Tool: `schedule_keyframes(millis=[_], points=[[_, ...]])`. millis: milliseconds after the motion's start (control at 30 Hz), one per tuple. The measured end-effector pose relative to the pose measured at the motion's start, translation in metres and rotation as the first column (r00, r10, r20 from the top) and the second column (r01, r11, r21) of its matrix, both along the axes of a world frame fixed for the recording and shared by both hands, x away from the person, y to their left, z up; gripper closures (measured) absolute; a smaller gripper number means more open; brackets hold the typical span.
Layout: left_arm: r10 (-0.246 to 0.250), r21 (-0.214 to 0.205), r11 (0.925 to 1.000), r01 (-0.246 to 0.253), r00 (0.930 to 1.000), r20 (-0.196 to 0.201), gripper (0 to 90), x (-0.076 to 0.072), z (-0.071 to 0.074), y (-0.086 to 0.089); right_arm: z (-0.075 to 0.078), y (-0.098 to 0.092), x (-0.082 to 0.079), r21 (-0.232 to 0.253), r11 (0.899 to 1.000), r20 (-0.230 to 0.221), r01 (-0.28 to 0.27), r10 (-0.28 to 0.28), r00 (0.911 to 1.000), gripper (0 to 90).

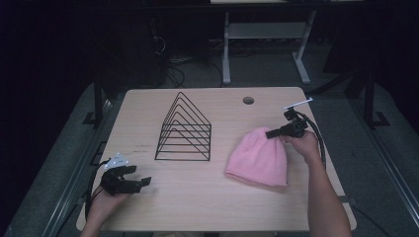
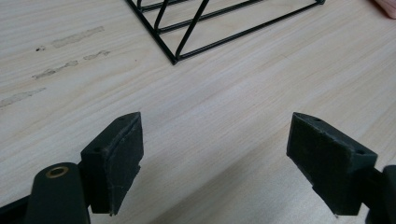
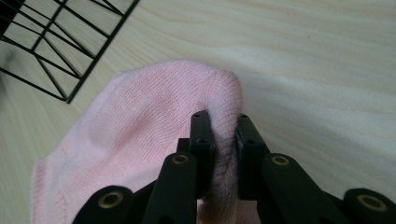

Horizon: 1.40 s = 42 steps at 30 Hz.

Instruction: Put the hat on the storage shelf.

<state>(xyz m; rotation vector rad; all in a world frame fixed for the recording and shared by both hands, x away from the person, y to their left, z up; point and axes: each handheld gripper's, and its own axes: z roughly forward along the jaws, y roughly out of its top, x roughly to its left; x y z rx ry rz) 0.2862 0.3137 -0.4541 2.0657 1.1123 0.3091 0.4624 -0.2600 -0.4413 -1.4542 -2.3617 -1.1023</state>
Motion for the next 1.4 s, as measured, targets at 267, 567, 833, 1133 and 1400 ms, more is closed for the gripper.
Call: schedule_keyframes(millis=[267, 567, 833, 1133, 1400], points=[[-0.008, 0.000, 1.0000, 0.008, 1.0000, -0.003, 19.0, 0.000, 0.000, -0.002, 0.022, -0.001, -0.007, 0.016, 1.000, 0.070, -0.021, 0.019, 0.9973, 80.5], [-0.009, 0.000, 1.0000, 0.009, 0.9999, -0.006, 19.1, 0.000, -0.001, -0.002, 0.044, 0.001, -0.016, 0.019, 0.999, 0.120, -0.043, 0.041, 0.9920, 80.7], [-0.013, 0.003, 0.9999, 0.013, 0.9999, -0.005, 19.2, 0.000, -0.001, -0.001, 0.071, 0.005, -0.027, 0.015, 0.997, 0.182, -0.079, 0.075, 0.9803, 80.7], [-0.007, -0.002, 1.0000, 0.007, 0.9999, -0.009, 19.4, -0.001, 0.000, -0.001, 0.100, 0.013, -0.040, -0.007, 0.992, 0.248, -0.123, 0.120, 0.9612, 80.8], [-0.020, 0.007, 0.9998, 0.020, 0.9998, -0.008, 19.8, -0.001, 0.001, 0.000, 0.120, 0.020, -0.050, -0.037, 0.988, 0.290, -0.147, 0.152, 0.9448, 80.8]])
